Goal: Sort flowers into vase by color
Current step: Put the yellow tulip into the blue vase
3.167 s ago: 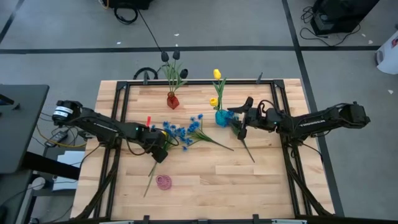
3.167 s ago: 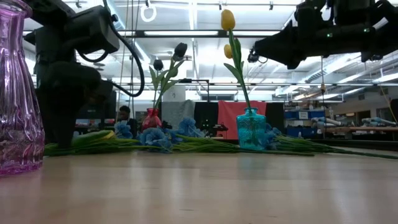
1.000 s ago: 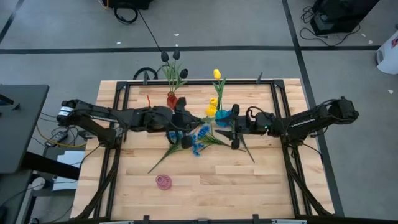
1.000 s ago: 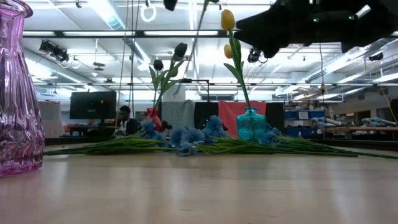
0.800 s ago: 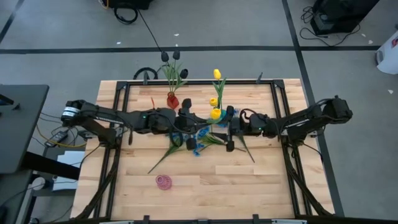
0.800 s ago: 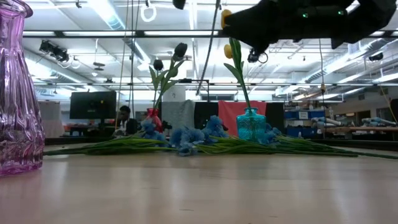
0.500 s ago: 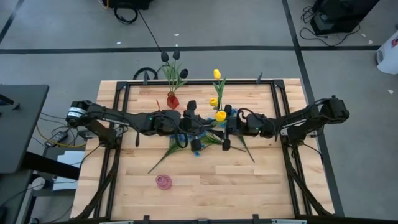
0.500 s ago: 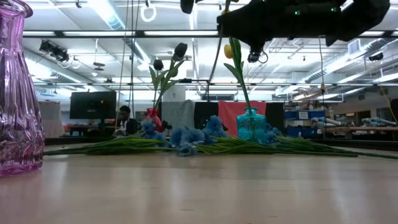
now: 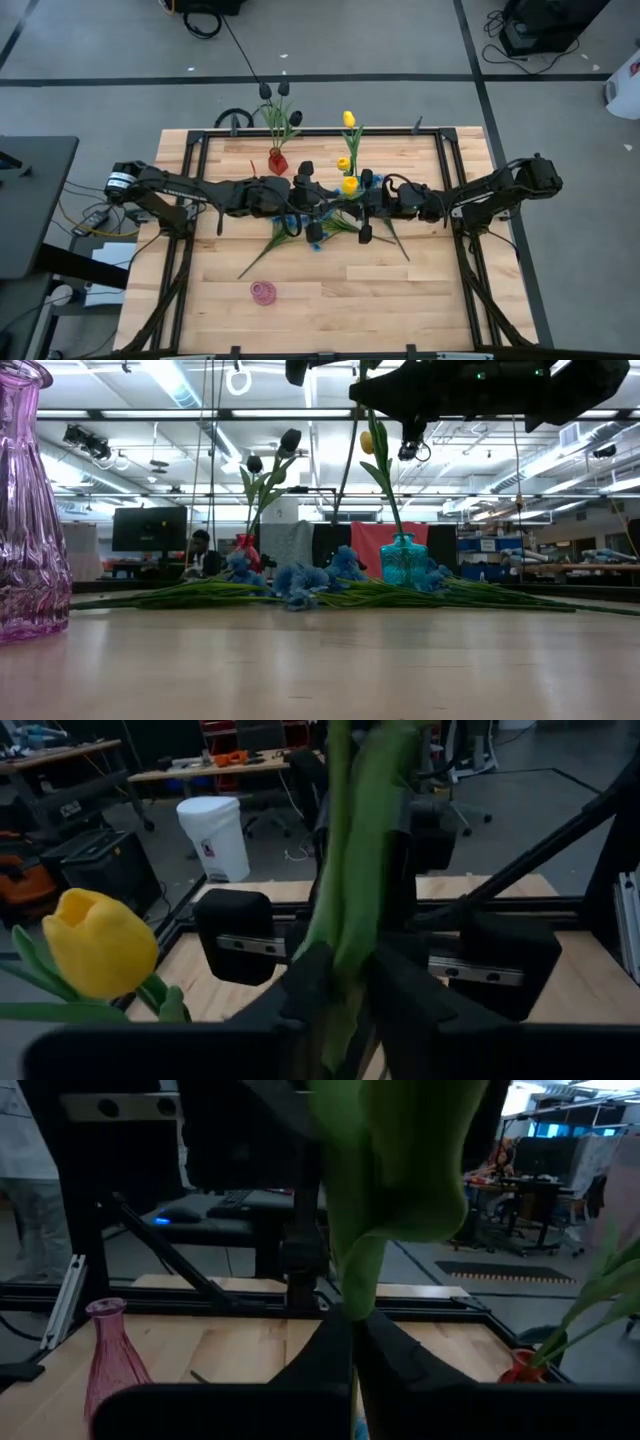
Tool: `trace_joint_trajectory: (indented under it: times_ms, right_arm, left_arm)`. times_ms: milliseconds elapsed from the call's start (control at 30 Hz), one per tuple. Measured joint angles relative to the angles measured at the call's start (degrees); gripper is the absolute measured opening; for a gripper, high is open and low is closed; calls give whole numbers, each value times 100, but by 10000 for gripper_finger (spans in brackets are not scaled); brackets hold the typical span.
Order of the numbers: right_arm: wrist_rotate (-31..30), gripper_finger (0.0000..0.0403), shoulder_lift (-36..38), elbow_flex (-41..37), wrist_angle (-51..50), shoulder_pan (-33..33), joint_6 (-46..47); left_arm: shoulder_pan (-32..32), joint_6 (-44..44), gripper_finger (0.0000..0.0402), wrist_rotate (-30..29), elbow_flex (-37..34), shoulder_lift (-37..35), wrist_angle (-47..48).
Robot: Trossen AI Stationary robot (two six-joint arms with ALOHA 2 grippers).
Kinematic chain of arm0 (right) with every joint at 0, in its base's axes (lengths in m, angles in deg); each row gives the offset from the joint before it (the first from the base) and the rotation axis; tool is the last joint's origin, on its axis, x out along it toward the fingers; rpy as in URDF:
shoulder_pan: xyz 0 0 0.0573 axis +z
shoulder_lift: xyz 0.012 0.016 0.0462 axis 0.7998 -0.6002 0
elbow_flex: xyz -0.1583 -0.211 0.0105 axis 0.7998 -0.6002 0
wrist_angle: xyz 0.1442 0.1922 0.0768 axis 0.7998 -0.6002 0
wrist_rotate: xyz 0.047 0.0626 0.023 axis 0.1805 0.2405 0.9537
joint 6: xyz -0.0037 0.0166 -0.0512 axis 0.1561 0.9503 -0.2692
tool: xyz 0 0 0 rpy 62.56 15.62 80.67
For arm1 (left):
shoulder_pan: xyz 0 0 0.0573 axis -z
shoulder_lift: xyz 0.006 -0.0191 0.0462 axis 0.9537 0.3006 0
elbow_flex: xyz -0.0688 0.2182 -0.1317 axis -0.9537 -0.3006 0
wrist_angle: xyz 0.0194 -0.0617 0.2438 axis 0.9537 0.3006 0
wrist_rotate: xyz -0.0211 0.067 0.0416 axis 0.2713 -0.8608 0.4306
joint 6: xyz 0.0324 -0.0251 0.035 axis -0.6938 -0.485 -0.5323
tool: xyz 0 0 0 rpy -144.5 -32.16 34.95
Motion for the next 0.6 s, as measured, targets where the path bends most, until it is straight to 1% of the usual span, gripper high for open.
trace_joint_trajectory:
  times_ms: [133, 233, 400, 500, 600]
  right_arm:
    - [-12, 26, 76, 0, -167, 0, 106]
    - [-30, 29, 289, 0, -456, 2, 124]
    - [-65, 18, 693, 0, -1072, 16, 224]
    - [-448, 20, 891, 0, -1452, 107, 250]
    - [-962, 30, 1124, -1, -1836, 256, 246]
  left_arm:
    - [0, 2, 131, 4, 0, -173, 326]
    - [0, 0, 153, 5, 0, -423, 801]
    - [23, 168, 158, 29, 2, -587, 1588]
    - [93, 218, 158, 216, -33, -583, 1721]
    - [158, 245, 158, 246, -352, -596, 1396]
